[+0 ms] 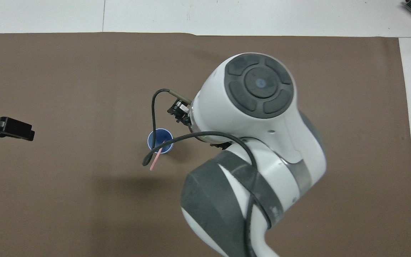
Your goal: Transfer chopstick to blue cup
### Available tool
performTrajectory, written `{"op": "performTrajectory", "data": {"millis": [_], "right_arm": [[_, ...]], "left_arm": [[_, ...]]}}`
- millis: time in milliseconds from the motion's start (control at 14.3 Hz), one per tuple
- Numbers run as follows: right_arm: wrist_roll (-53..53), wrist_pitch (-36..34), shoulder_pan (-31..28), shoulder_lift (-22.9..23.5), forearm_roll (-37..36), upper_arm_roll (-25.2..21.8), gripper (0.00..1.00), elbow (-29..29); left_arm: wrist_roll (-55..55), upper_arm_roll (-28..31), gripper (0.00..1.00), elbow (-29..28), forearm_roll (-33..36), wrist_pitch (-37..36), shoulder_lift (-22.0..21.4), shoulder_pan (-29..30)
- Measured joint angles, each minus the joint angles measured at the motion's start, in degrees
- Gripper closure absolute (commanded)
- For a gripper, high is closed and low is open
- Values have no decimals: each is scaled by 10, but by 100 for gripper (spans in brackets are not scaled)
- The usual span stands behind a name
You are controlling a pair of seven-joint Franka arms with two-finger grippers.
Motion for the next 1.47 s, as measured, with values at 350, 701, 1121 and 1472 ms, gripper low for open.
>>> {"op": "performTrajectory", "data": {"millis": [350,701,1121,1472], "right_arm": [[-244,-14,-118,-124,-13,-1,0,-112],[-446,-24,-201,-175,-65,-3,0,-159],[-541,-46,-267,-174,-76,-3,0,-130],[-566,-107,-269,-159,-79,-2,0,-91]], "left_arm": [[0,0,0,0,0,0,0,0],[0,0,0,0,0,0,0,0],[0,0,0,0,0,0,0,0],[0,0,0,0,0,0,0,0]]}}
